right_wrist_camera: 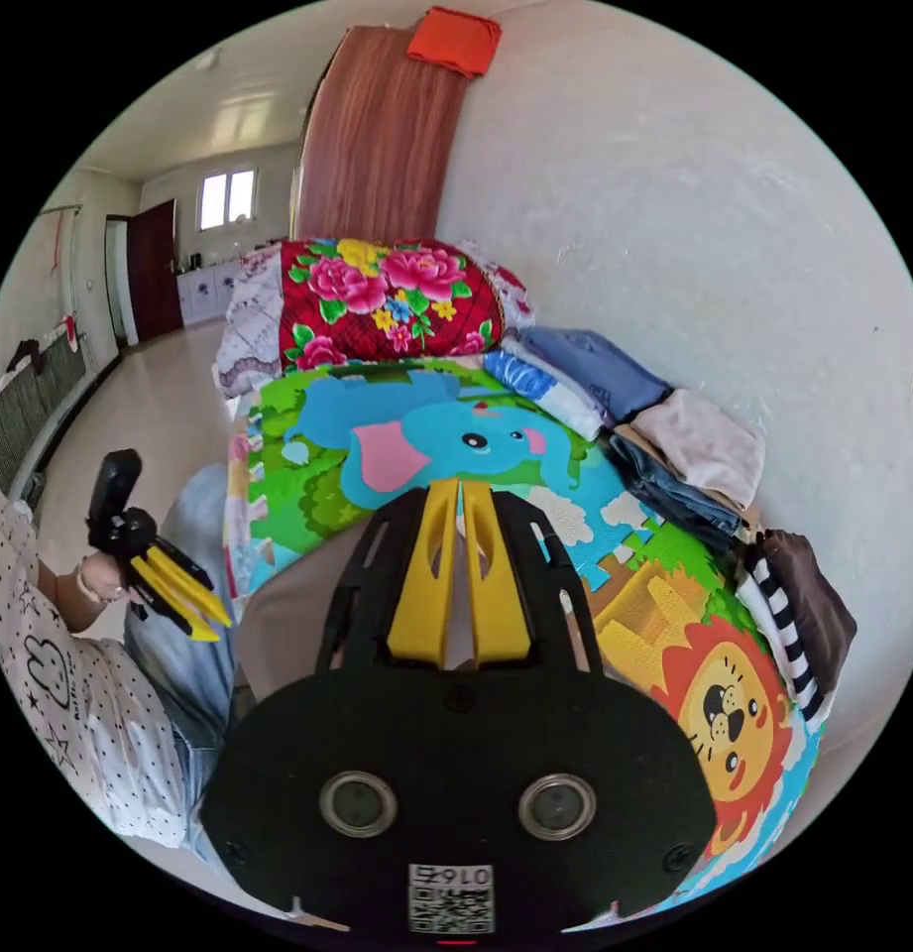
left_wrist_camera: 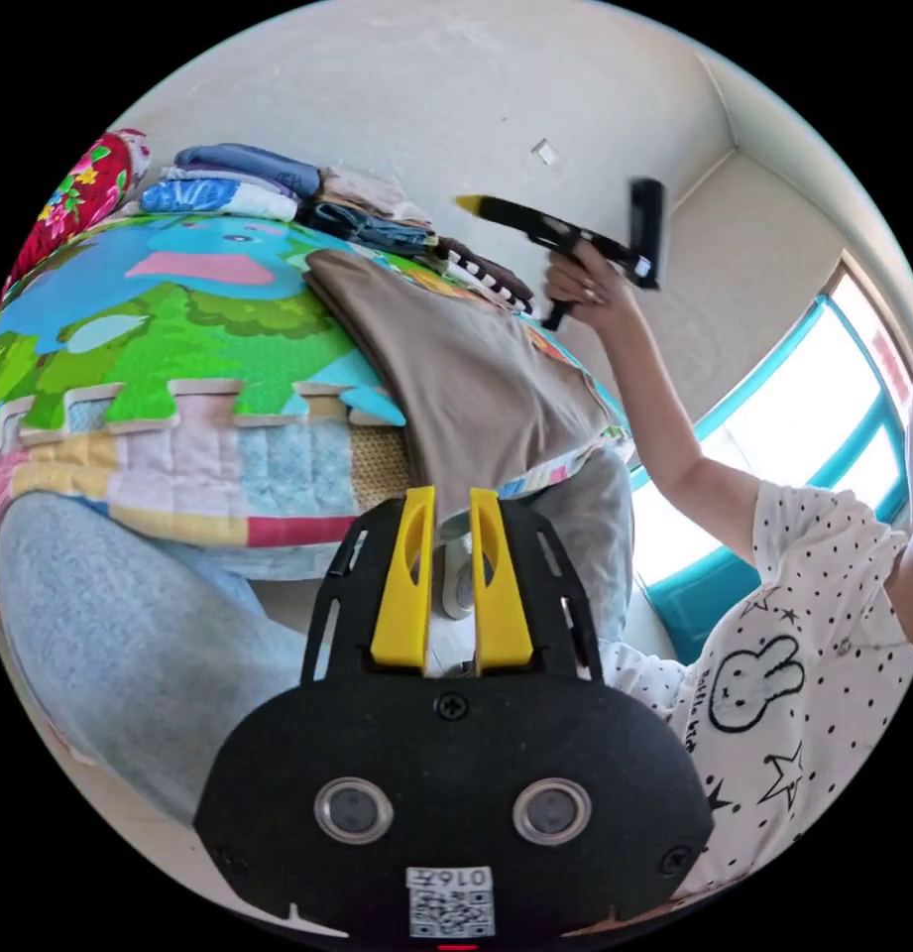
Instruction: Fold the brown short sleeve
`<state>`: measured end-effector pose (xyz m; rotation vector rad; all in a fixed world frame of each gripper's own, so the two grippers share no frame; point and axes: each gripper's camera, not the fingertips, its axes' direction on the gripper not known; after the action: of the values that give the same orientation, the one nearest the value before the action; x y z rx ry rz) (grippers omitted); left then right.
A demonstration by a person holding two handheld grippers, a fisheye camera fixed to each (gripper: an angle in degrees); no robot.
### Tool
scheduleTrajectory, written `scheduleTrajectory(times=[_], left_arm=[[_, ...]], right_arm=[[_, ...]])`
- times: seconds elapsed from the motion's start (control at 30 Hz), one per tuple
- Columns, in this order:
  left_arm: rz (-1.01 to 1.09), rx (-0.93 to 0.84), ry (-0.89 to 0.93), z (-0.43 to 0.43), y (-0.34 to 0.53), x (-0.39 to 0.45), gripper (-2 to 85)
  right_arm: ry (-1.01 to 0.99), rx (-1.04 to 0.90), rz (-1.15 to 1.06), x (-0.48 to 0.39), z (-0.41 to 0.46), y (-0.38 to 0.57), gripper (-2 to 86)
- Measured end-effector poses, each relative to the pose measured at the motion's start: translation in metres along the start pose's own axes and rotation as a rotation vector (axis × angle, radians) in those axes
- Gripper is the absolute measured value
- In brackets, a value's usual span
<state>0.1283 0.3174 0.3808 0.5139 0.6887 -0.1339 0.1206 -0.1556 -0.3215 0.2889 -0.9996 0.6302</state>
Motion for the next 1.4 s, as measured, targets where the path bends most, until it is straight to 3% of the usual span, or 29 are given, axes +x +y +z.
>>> scheduleTrajectory(times=[0.13,0.3,0.4,0.53,0.77,0.93,1.23,1.4], left_arm=[[-0.038,-0.024,-0.002,-0.002,-0.013,-0.022,7.3],[-0.06,-0.075,0.076,0.01,-0.033,-0.041,7.0],[-0.071,-0.099,0.088,0.012,-0.041,-0.05,5.1],[-0.065,-0.115,0.247,0.001,-0.045,-0.066,-0.2],[-0.044,0.052,0.569,-0.05,-0.06,-0.09,-1.0],[-0.023,0.047,0.582,-0.057,-0.077,-0.087,-1.0],[-0.079,0.107,0.644,-0.055,-0.072,-0.093,-1.0],[-0.1,0.11,0.674,-0.042,-0.061,-0.087,-1.0]], right_arm=[[0.066,0.13,0.019,-0.032,-0.066,0.083,4.3],[0.165,0.122,0.007,-0.079,-0.099,0.173,8.7],[0.232,0.1,0.004,-0.111,-0.11,0.218,10.8],[0.26,0.09,-0.014,-0.154,-0.119,0.271,13.5],[0.717,-0.088,-0.495,-0.263,-0.058,0.309,15.3],[0.688,-0.112,-0.669,-0.295,-0.026,0.32,15.5],[0.501,-0.009,-0.468,-0.295,-0.071,0.348,16.0],[0.713,-0.117,-0.475,-0.293,-0.035,0.364,16.1]])
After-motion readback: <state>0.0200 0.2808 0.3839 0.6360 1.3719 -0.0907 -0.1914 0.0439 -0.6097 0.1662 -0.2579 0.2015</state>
